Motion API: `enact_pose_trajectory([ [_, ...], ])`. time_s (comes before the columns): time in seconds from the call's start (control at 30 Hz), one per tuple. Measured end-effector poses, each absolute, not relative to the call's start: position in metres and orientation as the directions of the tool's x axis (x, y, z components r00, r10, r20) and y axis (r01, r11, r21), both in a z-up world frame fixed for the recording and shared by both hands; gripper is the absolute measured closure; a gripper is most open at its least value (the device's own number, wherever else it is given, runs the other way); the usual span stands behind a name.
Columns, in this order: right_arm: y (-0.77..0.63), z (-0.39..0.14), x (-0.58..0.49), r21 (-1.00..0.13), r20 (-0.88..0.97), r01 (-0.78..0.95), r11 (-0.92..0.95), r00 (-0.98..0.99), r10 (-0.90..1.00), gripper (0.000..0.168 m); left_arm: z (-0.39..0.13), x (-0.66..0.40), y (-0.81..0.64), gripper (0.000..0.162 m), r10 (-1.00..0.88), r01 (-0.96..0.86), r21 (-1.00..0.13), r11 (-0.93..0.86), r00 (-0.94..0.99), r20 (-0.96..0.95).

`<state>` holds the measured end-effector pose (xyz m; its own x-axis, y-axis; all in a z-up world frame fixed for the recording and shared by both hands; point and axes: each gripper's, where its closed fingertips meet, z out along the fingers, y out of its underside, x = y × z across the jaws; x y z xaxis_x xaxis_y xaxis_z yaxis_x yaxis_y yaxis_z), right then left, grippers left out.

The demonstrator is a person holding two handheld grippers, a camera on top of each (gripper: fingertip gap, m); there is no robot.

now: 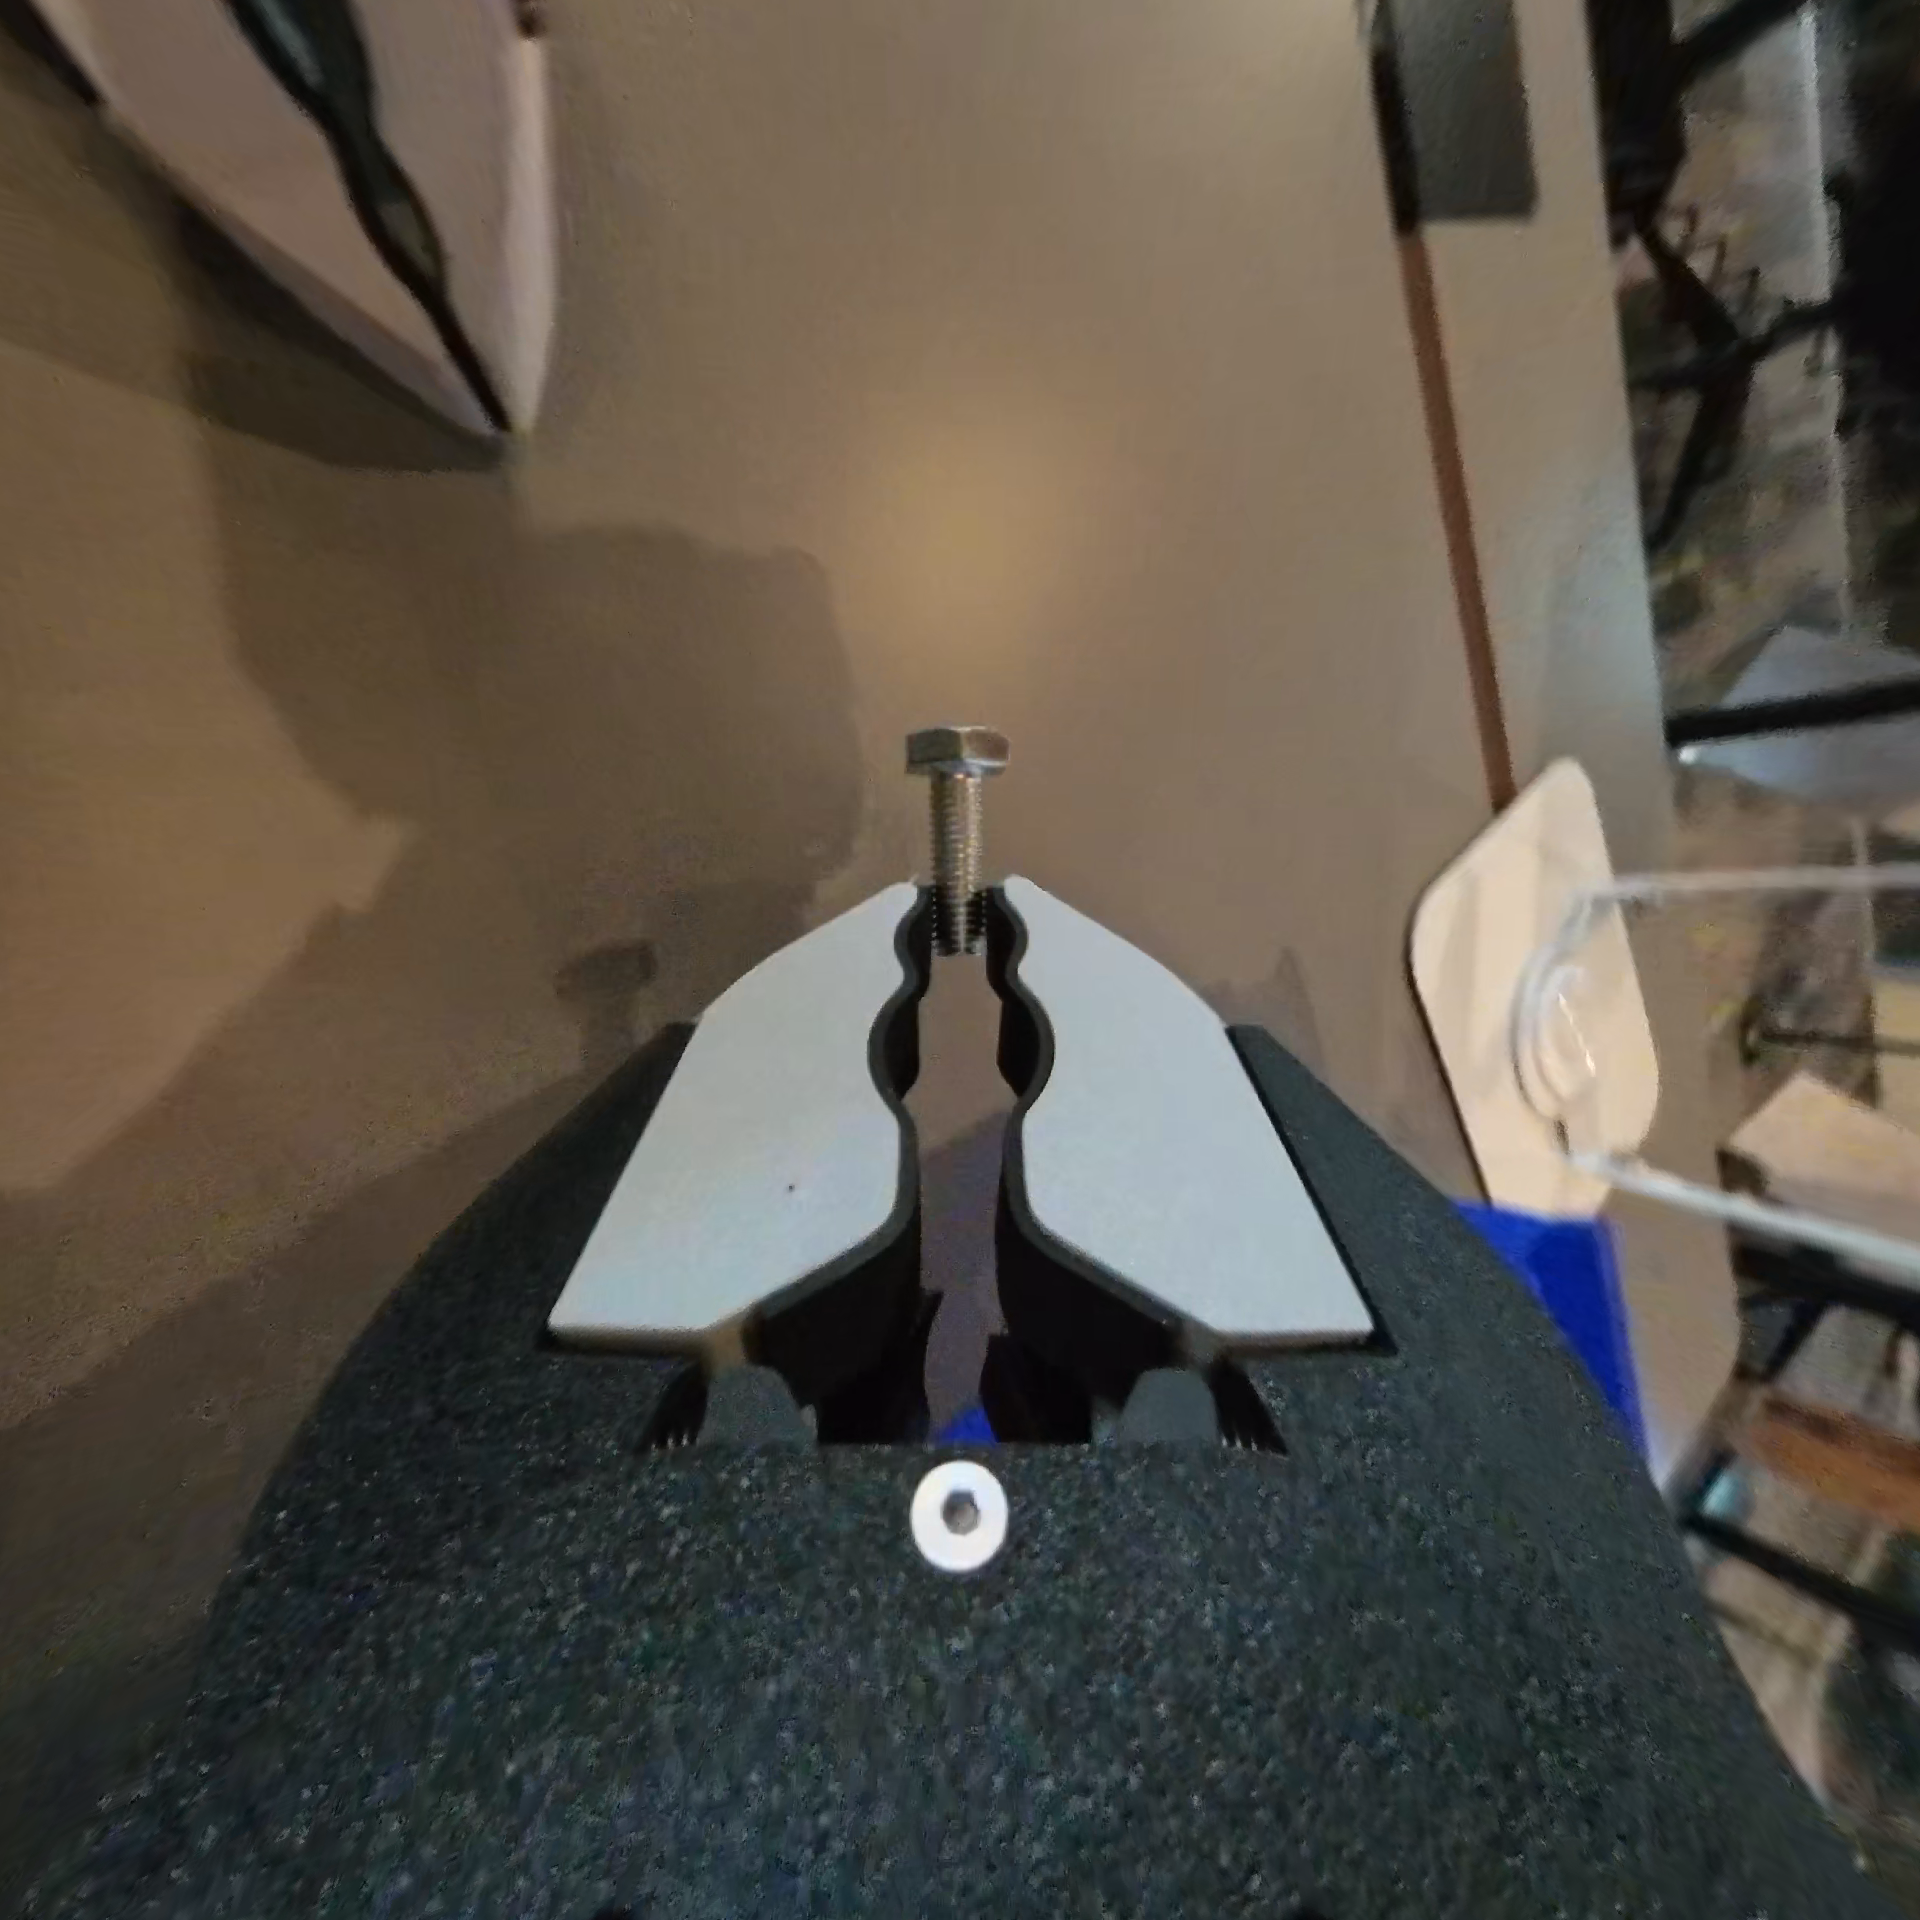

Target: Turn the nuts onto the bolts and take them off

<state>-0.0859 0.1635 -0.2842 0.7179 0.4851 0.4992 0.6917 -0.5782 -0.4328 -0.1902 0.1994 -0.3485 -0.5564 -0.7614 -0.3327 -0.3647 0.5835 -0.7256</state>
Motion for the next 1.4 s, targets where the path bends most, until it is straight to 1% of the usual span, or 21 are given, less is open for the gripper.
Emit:
enact_pose_trajectory([
  [0.1,0.148,-0.25,-0.05,-0.473,0.486,0.589,-0.655,0.795,0.364,0.158,-0.349,-0.19,0.2,0.162,-0.762,-0.366,-0.726,0.582,-0.556,-0.331],
  [0.2,0.129,-0.227,0.003,-0.467,0.505,0.474,-0.747,0.836,0.215,0.158,-0.349,-0.19,0.2,0.162,-0.763,-0.368,-0.726,0.581,-0.556,-0.329],
  [0.33,0.104,-0.234,0.067,-0.426,0.434,0.282,-0.86,0.897,0.08,0.158,-0.349,-0.19,0.2,0.162,-0.763,-0.367,-0.726,0.582,-0.555,-0.331],
  [0.43,0.091,-0.258,0.102,-0.33,0.368,0.168,-0.929,0.929,0.037,0.158,-0.348,-0.19,0.2,0.162,-0.763,-0.366,-0.726,0.582,-0.554,-0.333],
  [0.5,0.086,-0.273,0.115,-0.255,0.327,0.129,-0.958,0.944,0.04,0.158,-0.348,-0.19,0.2,0.162,-0.763,-0.365,-0.725,0.584,-0.553,-0.335],
  [0.7,0.078,-0.309,0.128,-0.017,0.249,0.105,-0.994,0.964,0.097,0.158,-0.348,-0.19,0.2,0.162,-0.763,-0.366,-0.725,0.584,-0.551,-0.337],
  [0.8,0.075,-0.323,0.126,0.06,0.193,0.1,-0.993,0.975,0.11,0.158,-0.348,-0.19,0.2,0.162,-0.763,-0.364,-0.724,0.586,-0.549,-0.341],
  [0.87,0.073,-0.327,0.129,0.09,0.189,0.089,-0.992,0.976,0.104,0.158,-0.347,-0.19,0.2,0.162,-0.763,-0.363,-0.724,0.587,-0.549,-0.343],
  [1.0,0.077,-0.327,0.129,0.062,0.187,0.073,-0.995,0.979,0.084,0.158,-0.347,-0.19,0.2,0.162,-0.764,-0.365,-0.724,0.585,-0.549,-0.341],
  [1.1,0.077,-0.324,0.131,0.048,0.209,0.071,-0.996,0.975,0.079,0.151,-0.347,-0.19,0.2,0.162,-0.763,-0.364,-0.724,0.586,-0.548,-0.342],
  [1.17,0.079,-0.316,0.131,0.018,0.242,0.072,-0.997,0.967,0.075,0.151,-0.347,-0.19,0.2,0.162,-0.763,-0.365,-0.724,0.586,-0.549,-0.341],
  [1.23,0.083,-0.303,0.125,-0.044,0.272,0.091,-0.995,0.959,0.076,0.151,-0.347,-0.19,0.2,0.162,-0.763,-0.364,-0.724,0.586,-0.548,-0.342],
  [1.4,0.102,-0.259,0.082,-0.264,0.391,0.182,-0.947,0.918,0.068,0.153,-0.347,-0.19,0.201,0.162,-0.764,-0.365,-0.724,0.586,-0.547,-0.343],
])
